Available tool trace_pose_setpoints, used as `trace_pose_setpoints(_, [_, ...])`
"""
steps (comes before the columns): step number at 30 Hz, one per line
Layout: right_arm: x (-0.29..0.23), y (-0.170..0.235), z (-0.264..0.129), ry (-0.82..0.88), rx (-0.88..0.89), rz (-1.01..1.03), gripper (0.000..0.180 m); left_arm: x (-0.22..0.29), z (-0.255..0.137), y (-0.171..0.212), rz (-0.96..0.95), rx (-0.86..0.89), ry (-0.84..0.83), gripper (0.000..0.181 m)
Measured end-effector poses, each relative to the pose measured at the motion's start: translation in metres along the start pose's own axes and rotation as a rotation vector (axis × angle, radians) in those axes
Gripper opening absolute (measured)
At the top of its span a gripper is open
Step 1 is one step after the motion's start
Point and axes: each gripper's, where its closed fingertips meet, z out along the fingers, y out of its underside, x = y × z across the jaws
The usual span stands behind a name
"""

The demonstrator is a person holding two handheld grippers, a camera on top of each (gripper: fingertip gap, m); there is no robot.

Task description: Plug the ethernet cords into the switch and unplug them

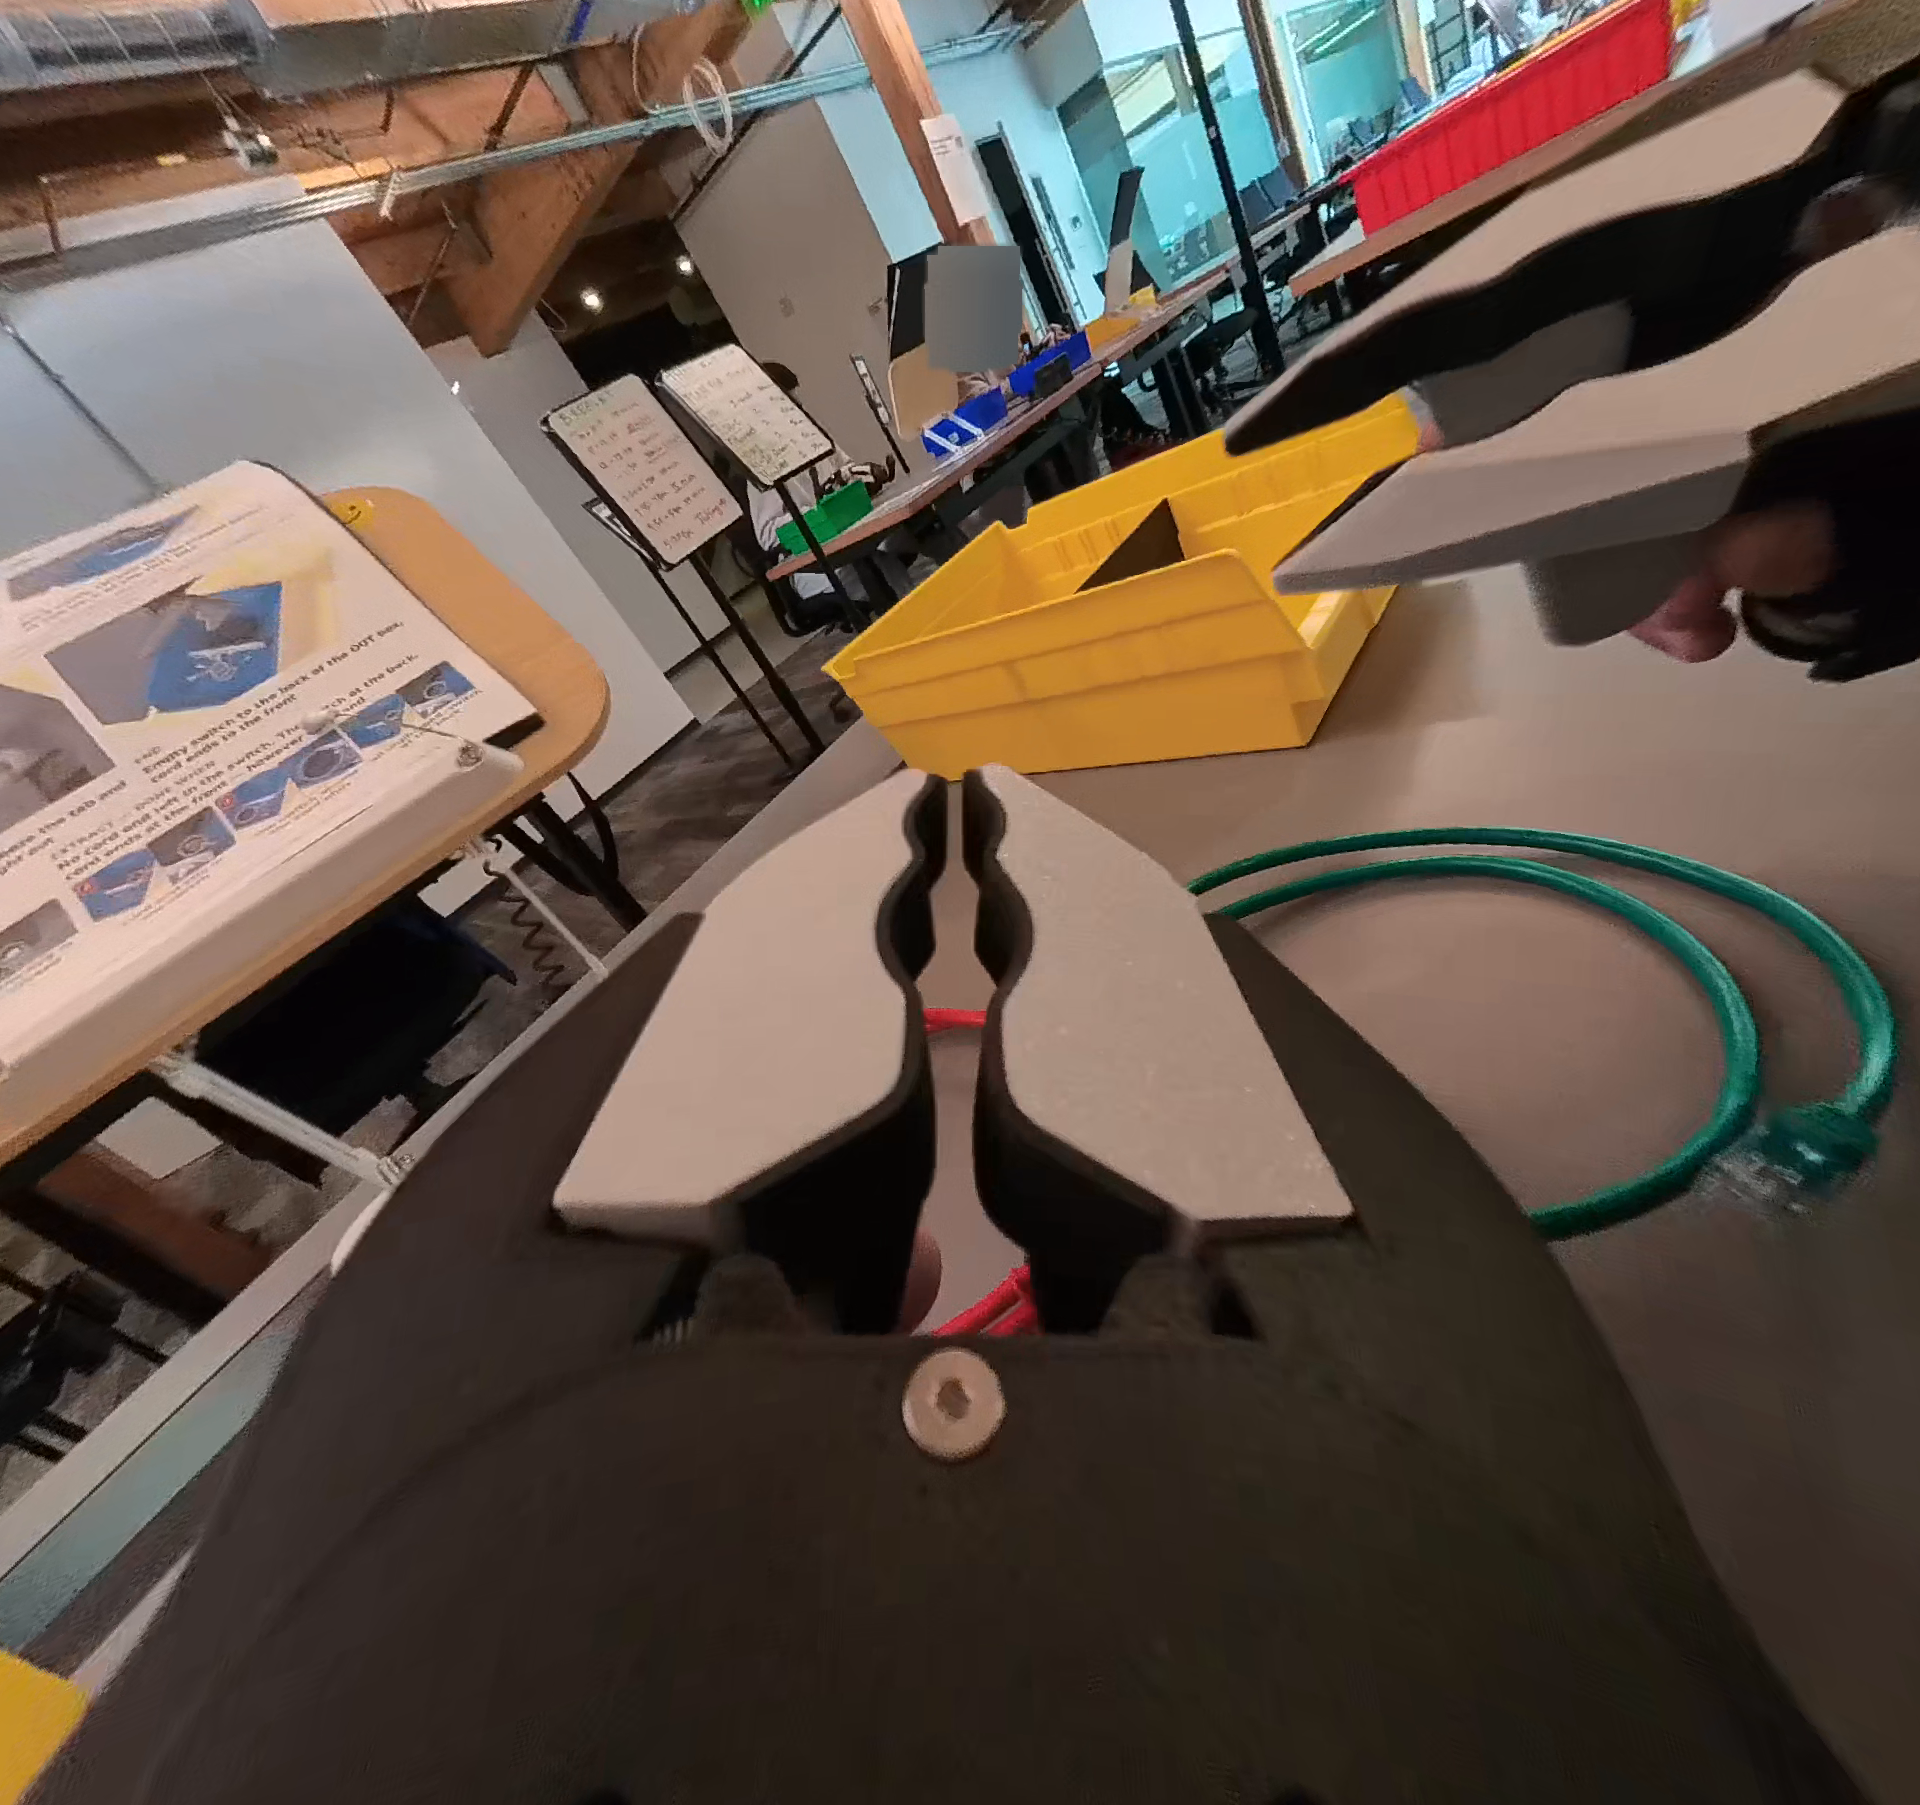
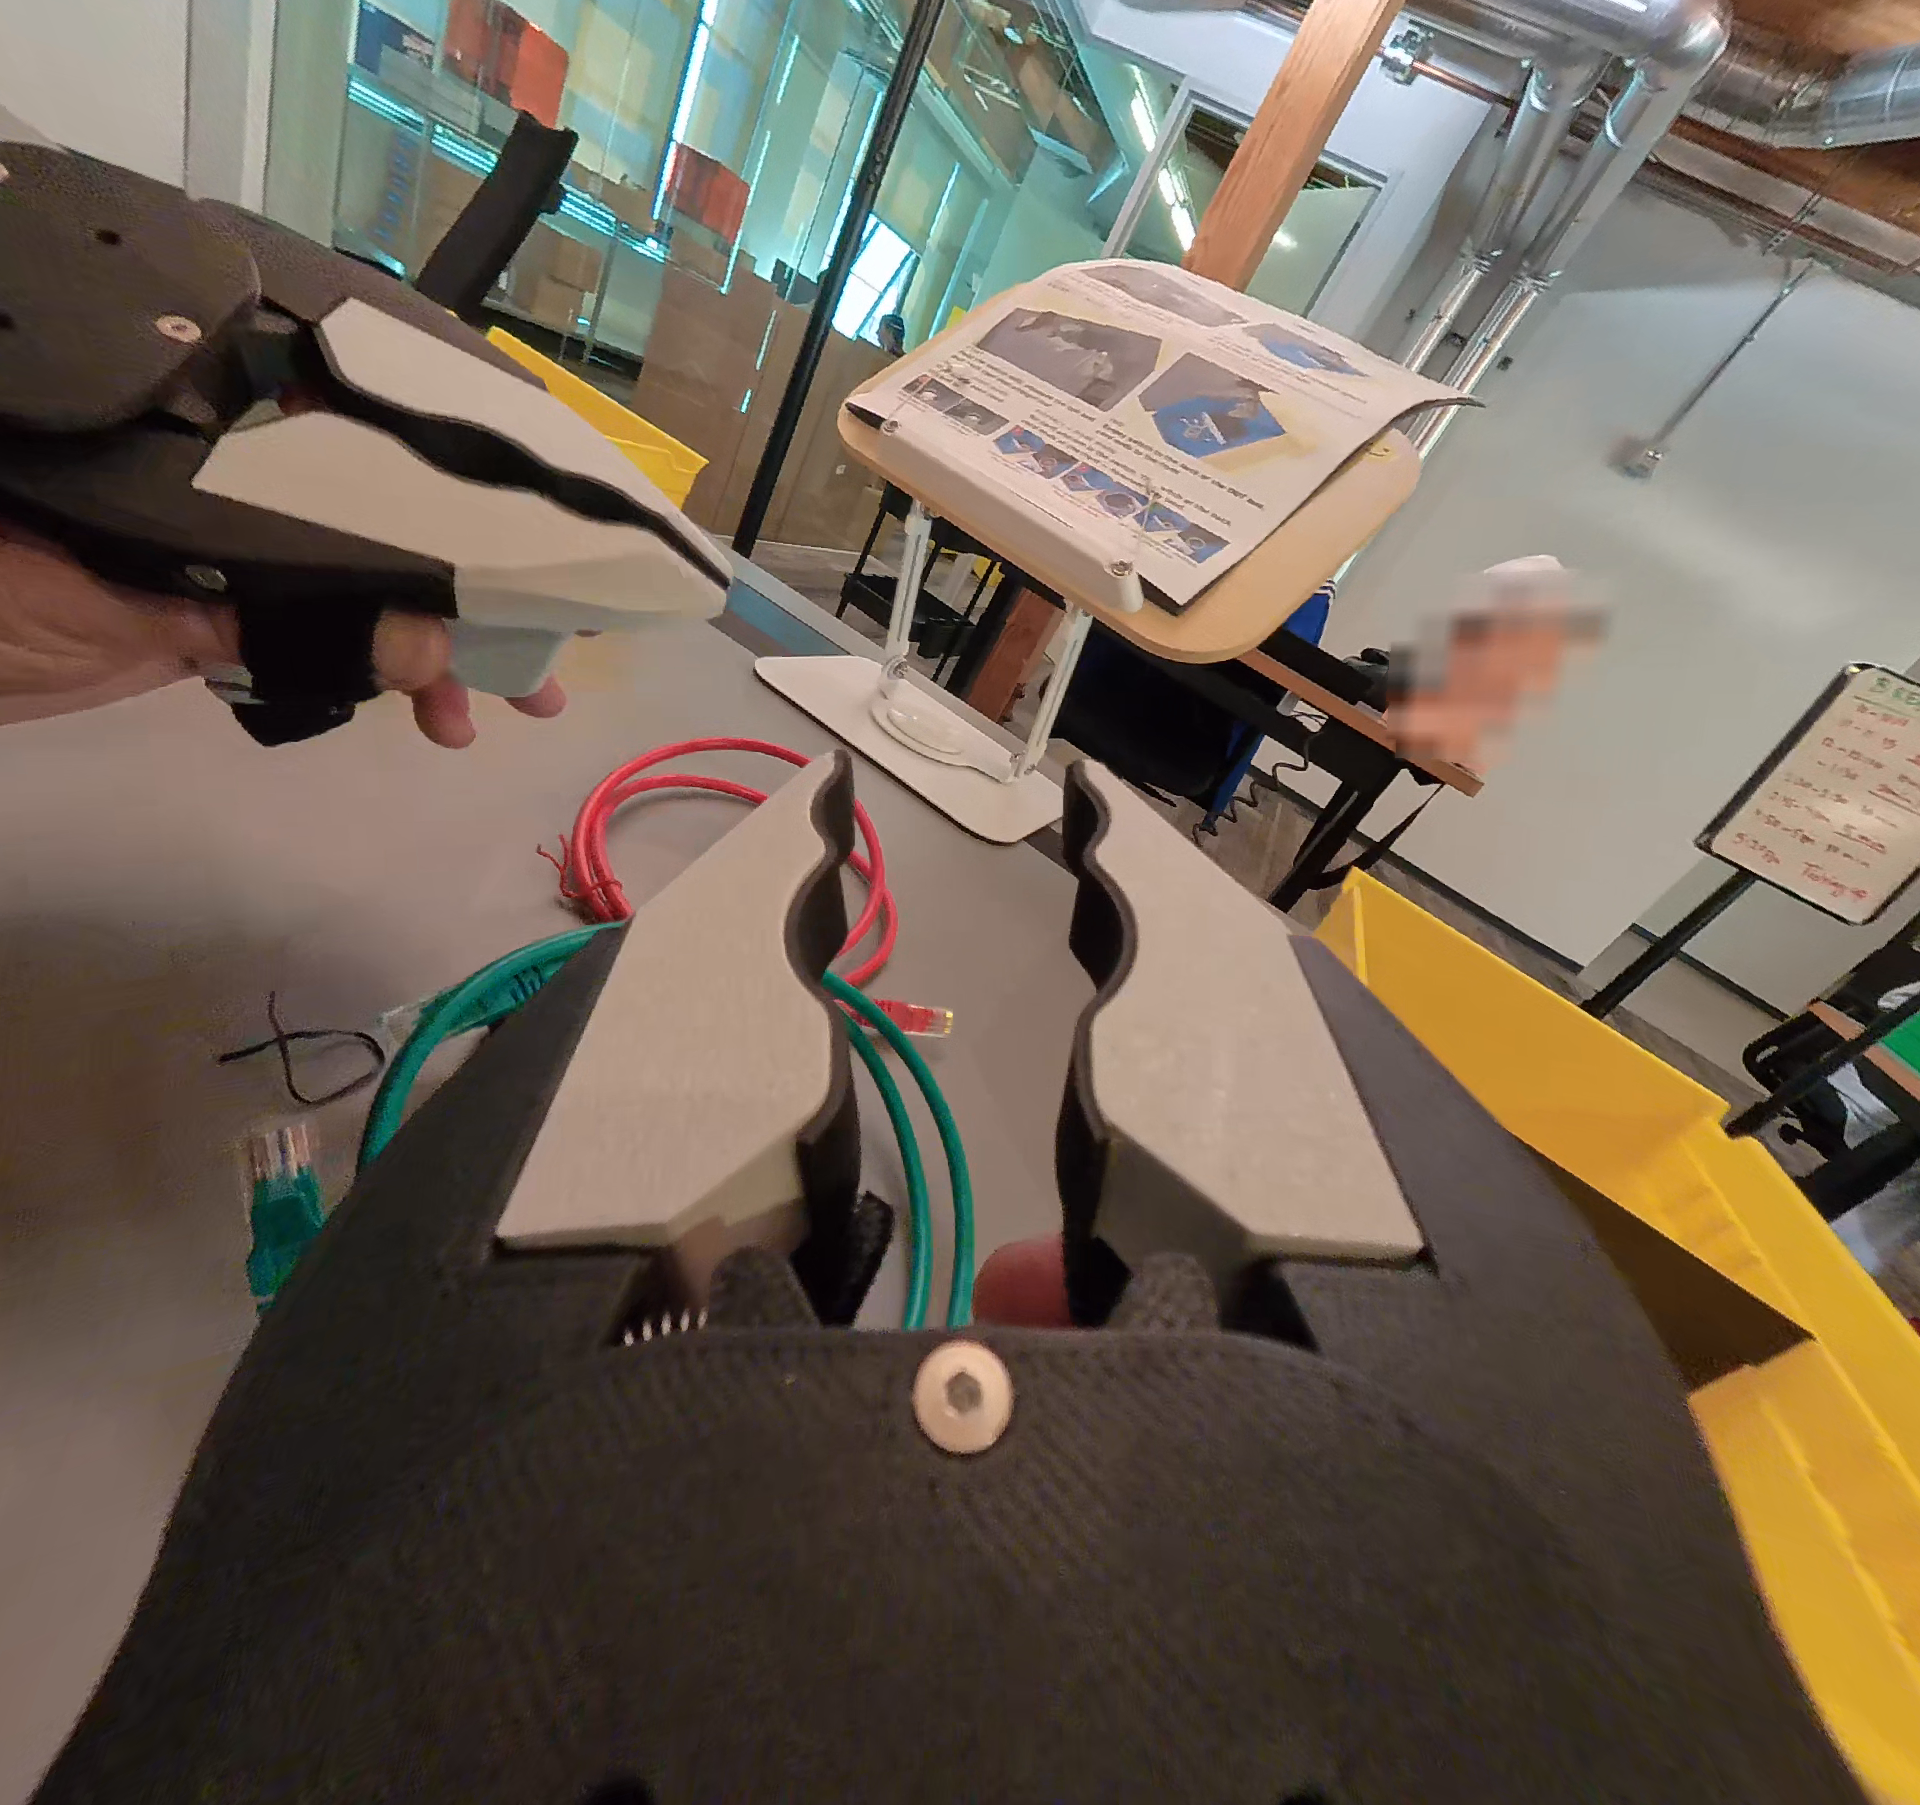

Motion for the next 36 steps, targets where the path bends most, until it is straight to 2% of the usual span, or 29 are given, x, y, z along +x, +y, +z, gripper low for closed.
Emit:
trace_pose_setpoints(5, [-0.012, -0.004, 0.011, -0.037, 0.012, -0.002, 0.038, -0.007, -0.013, 0.003, 0.006, -0.01, -0.035, 0.01])
trace_pose_setpoints(8, [-0.019, -0.007, 0.017, -0.059, 0.022, -0.002, 0.038, -0.016, -0.019, 0.007, 0.007, -0.031, -0.09, 0.04])
trace_pose_setpoints(9, [-0.021, -0.008, 0.019, -0.067, 0.025, -0.003, 0.038, -0.017, -0.021, 0.009, 0.006, -0.042, -0.095, 0.042])
trace_pose_setpoints(10, [-0.024, -0.008, 0.021, -0.073, 0.027, -0.004, 0.038, -0.018, -0.023, 0.011, 0.006, -0.053, -0.097, 0.038])
trace_pose_setpoints(11, [-0.026, -0.009, 0.022, -0.08, 0.03, -0.005, 0.038, -0.018, -0.026, 0.012, 0.012, -0.054, -0.088, 0.015])
trace_pose_setpoints(13, [-0.03, -0.011, 0.026, -0.095, 0.035, -0.005, 0.038, -0.017, -0.031, 0.012, 0.014, -0.06, -0.067, 0.006])
trace_pose_setpoints(18, [-0.04, -0.014, 0.033, -0.123, 0.045, -0.004, 0.038, -0.024, -0.04, 0.016, 0.008, -0.081, -0.101, 0.011])
trace_pose_setpoints(21, [-0.044, -0.015, 0.036, -0.137, 0.048, -0.004, 0.038, -0.027, -0.043, 0.019, 0.0, -0.095, -0.116, 0.021])
trace_pose_setpoints(23, [-0.047, -0.015, 0.037, -0.147, 0.048, -0.004, 0.038, -0.026, -0.045, 0.021, 0.005, -0.104, -0.103, 0.01])
trace_pose_setpoints(25, [-0.049, -0.015, 0.038, -0.155, 0.047, -0.005, 0.038, -0.026, -0.047, 0.021, 0.01, -0.106, -0.099, 0.007])
trace_pose_setpoints(32, [-0.052, -0.014, 0.039, -0.167, 0.041, -0.005, 0.038, -0.028, -0.047, 0.026, 0.004, -0.135, -0.113, 0.012])
trace_pose_setpoints(35, [-0.052, -0.013, 0.039, -0.168, 0.036, -0.003, 0.038, -0.027, -0.045, 0.029, -0.007, -0.149, -0.114, 0.027])
trace_pose_setpoints(36, [-0.052, -0.012, 0.039, -0.17, 0.034, -0.003, 0.038, -0.027, -0.045, 0.03, -0.005, -0.152, -0.113, 0.026])
